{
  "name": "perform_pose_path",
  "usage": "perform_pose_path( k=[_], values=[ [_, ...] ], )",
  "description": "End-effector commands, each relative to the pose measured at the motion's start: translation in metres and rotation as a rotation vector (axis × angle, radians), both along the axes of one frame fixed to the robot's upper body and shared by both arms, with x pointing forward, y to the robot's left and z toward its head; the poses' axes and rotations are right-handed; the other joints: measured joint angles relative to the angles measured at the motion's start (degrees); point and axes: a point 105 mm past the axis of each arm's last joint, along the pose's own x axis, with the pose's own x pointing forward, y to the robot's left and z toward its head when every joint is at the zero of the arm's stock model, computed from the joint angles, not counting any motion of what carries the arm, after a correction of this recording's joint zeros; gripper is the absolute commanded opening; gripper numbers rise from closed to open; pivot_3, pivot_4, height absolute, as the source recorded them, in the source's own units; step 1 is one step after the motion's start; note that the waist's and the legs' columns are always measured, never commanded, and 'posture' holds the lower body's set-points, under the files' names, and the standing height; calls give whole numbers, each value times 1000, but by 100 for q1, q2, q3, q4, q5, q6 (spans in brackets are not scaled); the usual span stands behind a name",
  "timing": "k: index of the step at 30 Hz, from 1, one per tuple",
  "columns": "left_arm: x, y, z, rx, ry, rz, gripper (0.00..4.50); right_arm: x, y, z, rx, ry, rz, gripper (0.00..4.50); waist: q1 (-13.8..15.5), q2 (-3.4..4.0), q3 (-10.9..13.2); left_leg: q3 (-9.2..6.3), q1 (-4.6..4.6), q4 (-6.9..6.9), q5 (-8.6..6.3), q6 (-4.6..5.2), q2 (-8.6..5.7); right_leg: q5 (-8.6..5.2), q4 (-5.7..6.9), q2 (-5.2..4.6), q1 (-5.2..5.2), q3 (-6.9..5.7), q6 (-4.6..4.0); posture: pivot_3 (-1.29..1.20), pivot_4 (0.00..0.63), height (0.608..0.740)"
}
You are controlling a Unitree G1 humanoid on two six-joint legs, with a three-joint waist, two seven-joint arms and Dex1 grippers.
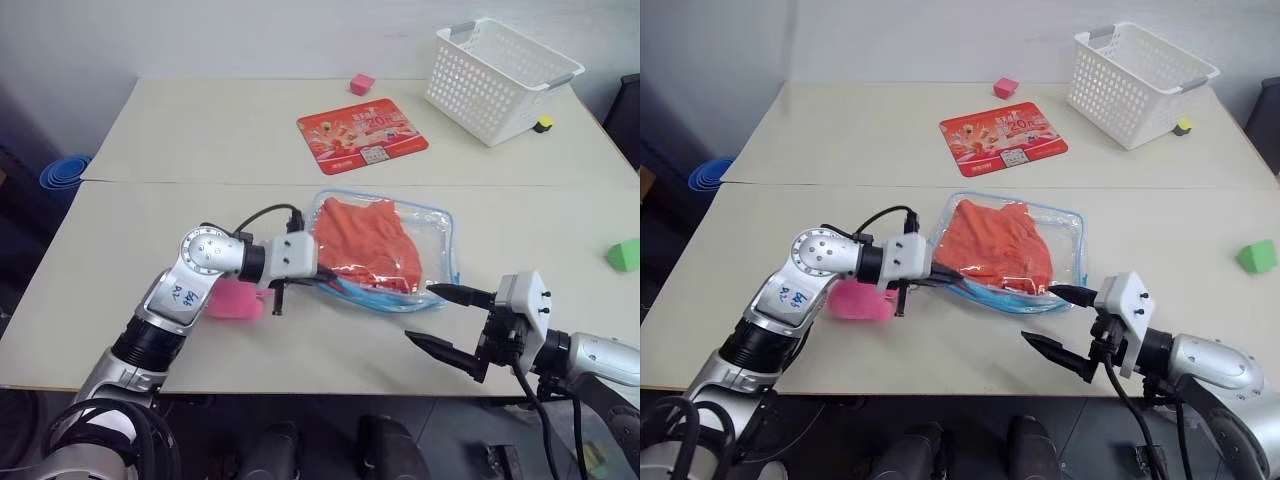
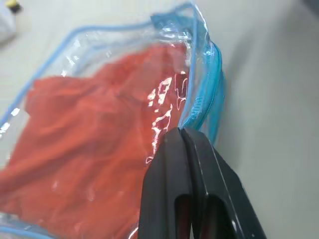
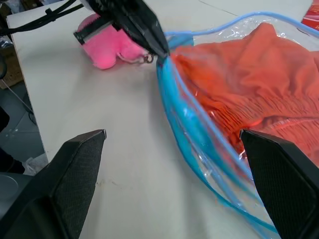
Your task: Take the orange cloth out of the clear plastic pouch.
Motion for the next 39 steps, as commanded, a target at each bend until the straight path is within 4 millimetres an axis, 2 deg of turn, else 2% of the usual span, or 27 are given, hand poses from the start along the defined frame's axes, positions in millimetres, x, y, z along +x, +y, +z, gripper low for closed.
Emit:
perform_pose_path(
  k=[1,4,10,13,15,17,18,21,24,27,30,39],
  values=[
    [-2,1,21,-121,52,49,26,-1,2,6,-23,-63,11,4500,-1,0,0,0,1,0,0,0,1,0,1,0,0,0,0,0,150,740],
    [-5,-2,21,-147,72,68,0,4,8,0,-64,-93,17,3959,-10,-1,-1,0,1,0,0,-1,1,0,1,1,0,0,0,0,150,740],
    [-13,-9,14,-137,60,70,0,15,23,-5,-117,-165,47,1977,-14,0,-1,0,3,0,0,-2,2,0,2,3,-2,3,0,0,150,740],
    [-24,-1,-4,47,-59,-17,0,15,21,-3,-105,-151,42,931,-12,0,-1,0,3,-1,0,-2,0,0,0,2,-3,2,0,0,150,740],
    [-27,10,-18,167,-104,-62,0,8,19,-3,-105,-130,75,931,-14,0,-1,1,3,-5,-1,-3,0,0,-4,1,-3,2,0,0,150,740],
    [-25,20,-21,217,-102,-79,399,0,16,-4,-89,-88,107,897,12,0,-1,1,1,-7,-1,-4,1,0,-8,2,-3,-1,-1,0,150,740],
    [-24,23,-22,246,-115,-94,589,-3,15,-3,-87,-77,119,897,13,0,-1,-3,2,-5,-1,-4,0,0,-10,2,0,-4,-1,0,150,740],
    [-12,28,-21,303,-214,-88,1416,-11,12,-4,-88,-31,152,1424,8,-1,-1,-2,1,-1,0,-1,-3,0,-11,0,4,-3,-1,0,150,740],
    [-1,22,-15,263,-260,-64,2410,-9,11,-4,-96,-40,136,2469,5,-1,-1,-2,2,-2,0,-1,-2,0,-6,1,4,-2,0,0,150,740],
    [2,16,-12,236,-270,-80,3368,-7,10,-4,-99,-47,122,3517,5,-1,-1,-1,1,-2,0,-1,-3,0,-4,2,3,-3,0,0,150,740],
    [3,13,-13,229,-252,-85,3392,-7,10,-7,-112,-49,117,4400,-6,-1,-1,-1,1,-2,0,-1,-2,0,-1,3,1,-3,0,0,150,740],
    [15,6,-25,285,-298,-87,3392,-3,9,-8,-118,-72,94,4400,6,-1,-1,3,1,1,1,0,-3,1,2,8,0,-5,1,0,150,740]
  ],
)
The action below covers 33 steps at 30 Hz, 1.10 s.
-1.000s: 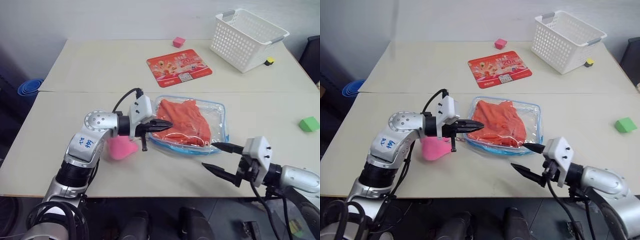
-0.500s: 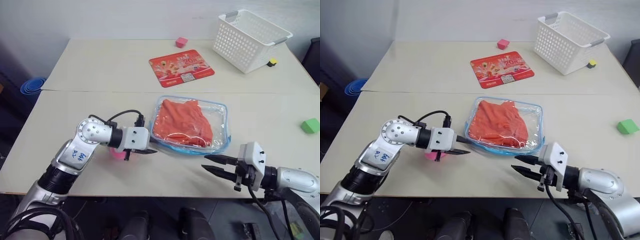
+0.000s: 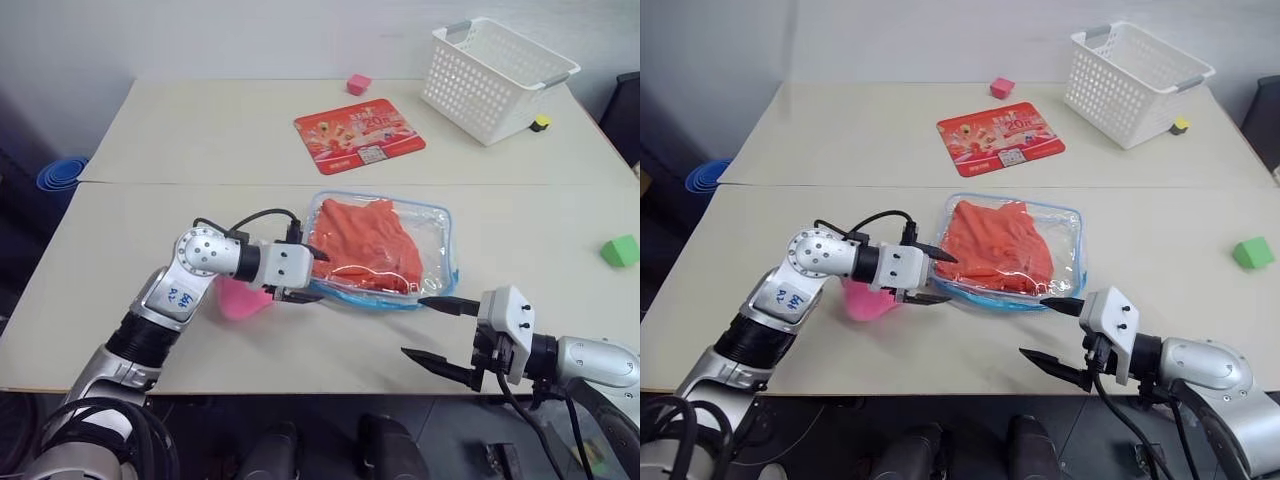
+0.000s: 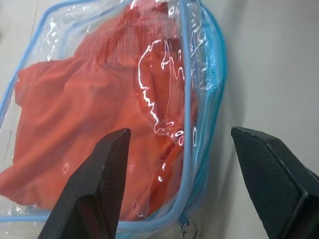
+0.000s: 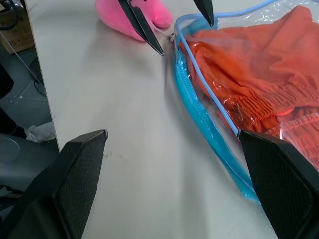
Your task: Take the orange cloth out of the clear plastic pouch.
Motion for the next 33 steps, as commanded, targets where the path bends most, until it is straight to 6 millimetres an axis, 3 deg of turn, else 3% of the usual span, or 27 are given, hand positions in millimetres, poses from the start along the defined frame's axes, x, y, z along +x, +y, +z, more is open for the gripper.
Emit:
perform_pose_path(
  k=[1,12,15,24,28,33],
  values=[
    [2,-6,7,4,-61,-27,3392,0,3,9,1,-58,9,4400,5,0,0,0,-1,0,0,1,-1,0,0,-1,0,-1,0,0,150,740],
    [5,-12,9,-37,-35,-25,3392,-1,4,6,1,-60,-1,4400,0,0,0,0,0,0,0,1,-1,0,0,-1,0,0,0,0,150,740],
    [5,-13,9,-54,-30,-19,2779,-1,5,7,4,-62,-2,4466,0,0,0,-1,0,0,0,1,-1,0,0,-1,0,0,0,0,150,740],
    [-2,-13,5,-44,-12,-41,21,2,5,9,1,-78,-1,4466,-1,0,0,-1,0,0,0,1,-1,0,0,-1,0,0,1,0,150,740],
    [-6,-13,5,-73,41,-31,6,3,6,10,1,-85,2,4466,-2,0,0,-1,0,0,0,1,-1,0,0,-1,0,0,1,0,150,740],
    [-13,-19,19,-233,190,40,6,5,9,13,-1,-109,13,4466,-4,0,0,-2,-1,0,0,1,-1,0,1,-2,0,4,1,0,150,740]
  ],
)
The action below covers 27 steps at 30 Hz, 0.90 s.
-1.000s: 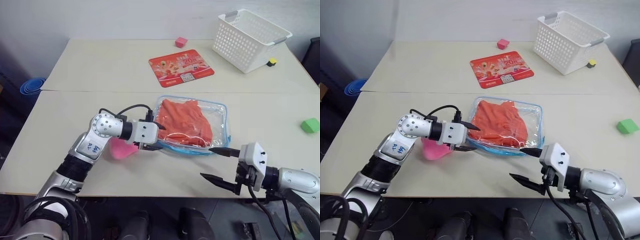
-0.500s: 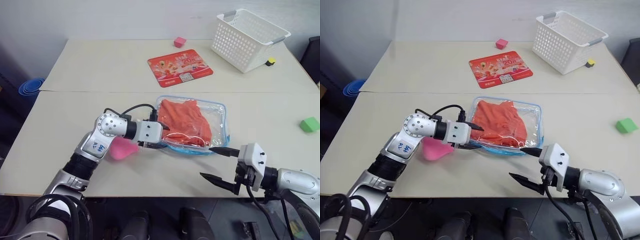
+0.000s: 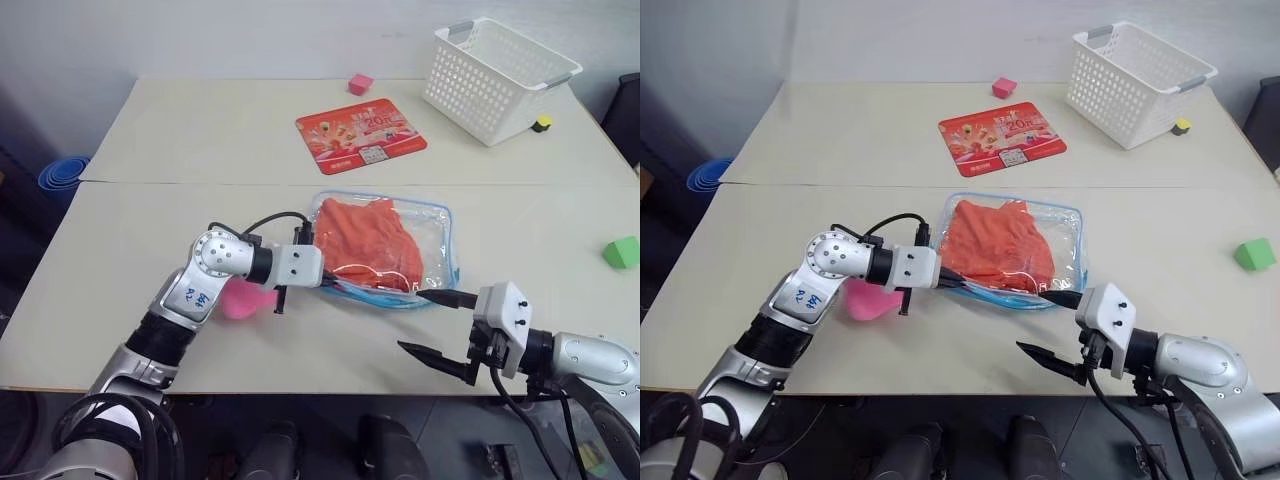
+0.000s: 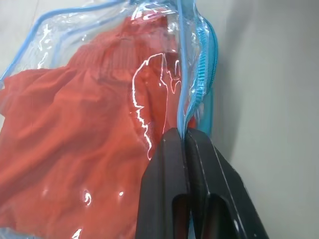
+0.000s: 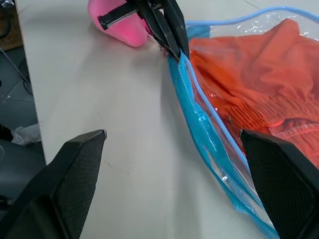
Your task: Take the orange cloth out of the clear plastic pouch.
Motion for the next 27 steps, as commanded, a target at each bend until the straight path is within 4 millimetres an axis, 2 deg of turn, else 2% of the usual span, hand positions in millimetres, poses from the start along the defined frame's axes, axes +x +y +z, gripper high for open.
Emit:
perform_pose_path(
  k=[1,4,8,11,14,17,21,27],
  values=[
    [-8,-5,26,-143,27,20,1,0,7,11,10,-73,26,4291,-1,0,0,0,-1,0,0,0,0,0,0,0,-1,1,0,0,150,740],
    [-7,-6,38,-236,57,74,0,0,17,15,13,-99,76,3536,-2,0,0,-2,0,1,0,0,0,0,0,-2,-1,2,0,0,150,740],
    [-11,-10,44,-276,61,88,0,9,29,12,-24,-147,106,2100,-14,0,0,-2,2,0,0,-1,1,0,2,-2,-1,2,0,0,150,740],
    [-11,-12,44,-279,60,96,0,25,32,7,-90,-208,93,1018,-13,0,0,-1,2,1,0,-1,0,0,1,0,-2,2,0,0,150,740],
    [-13,-13,42,-269,52,95,0,53,31,3,-187,-314,17,34,-16,-1,0,1,2,1,0,-1,-1,0,1,0,-4,2,0,0,150,740],
    [-15,-15,40,-261,48,90,0,73,29,-4,-279,-392,-32,34,-21,0,-1,4,1,0,0,-1,-3,0,4,0,-9,0,0,0,150,740],
    [-19,-16,37,-255,50,87,0,82,25,-11,-316,-417,-43,34,-16,0,-1,0,-3,-2,0,-1,-3,0,3,0,-10,-3,0,0,150,740],
    [-19,-17,36,-254,49,90,0,84,19,-16,-339,-437,-56,1946,-24,0,-1,4,-1,-1,1,-2,-3,0,4,1,-10,-4,0,0,150,740]
  ],
)
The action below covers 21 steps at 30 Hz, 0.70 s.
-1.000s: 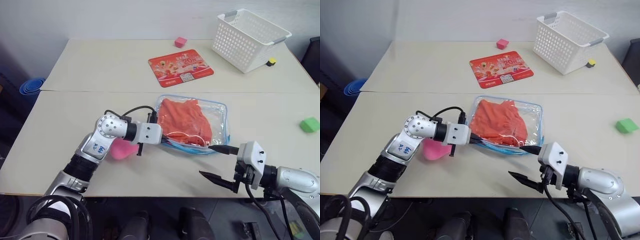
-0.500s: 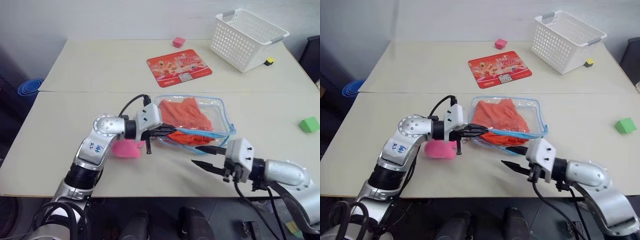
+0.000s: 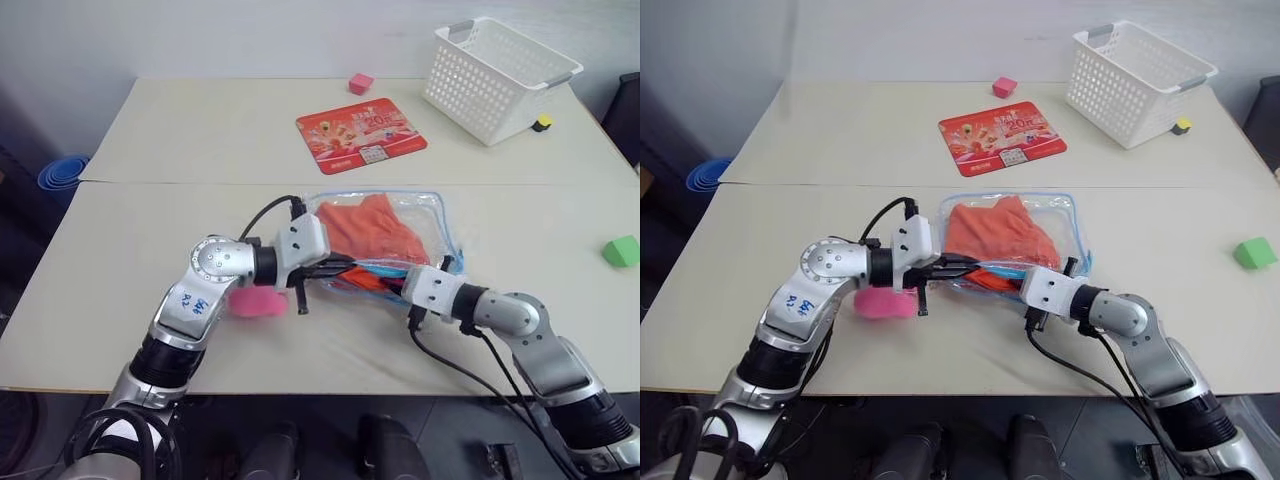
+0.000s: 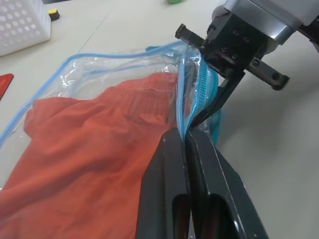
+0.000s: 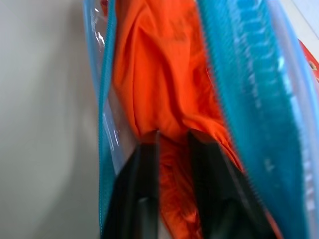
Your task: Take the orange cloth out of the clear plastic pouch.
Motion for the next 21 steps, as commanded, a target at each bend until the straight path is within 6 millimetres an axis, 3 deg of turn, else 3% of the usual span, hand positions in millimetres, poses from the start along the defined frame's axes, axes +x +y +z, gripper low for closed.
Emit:
perform_pose_path(
  k=[1,7,17,20,21],
  values=[
    [-6,-4,12,-18,-57,-26,0,-1,0,10,10,-52,5,2316,0,0,0,0,1,0,0,0,1,0,0,0,0,1,0,0,150,740],
    [-7,-5,12,-17,-56,-31,0,0,0,11,-40,-117,6,4302,-2,0,0,0,1,0,0,0,1,0,0,1,0,1,0,0,150,740],
    [-9,-9,14,-25,-58,-51,0,21,25,10,-62,-232,-5,4302,-29,0,0,3,2,-1,1,-2,4,0,1,4,-2,1,0,0,150,740],
    [-8,-9,16,-37,-54,-45,0,23,31,-1,-149,-260,35,3716,-67,1,0,4,3,0,1,-2,3,0,1,4,-2,1,0,0,150,740],
    [-7,-9,17,-46,-49,-41,0,24,33,-5,-181,-270,49,3716,-68,1,0,3,2,0,1,-2,4,0,1,5,-1,1,0,0,150,740]
  ],
)
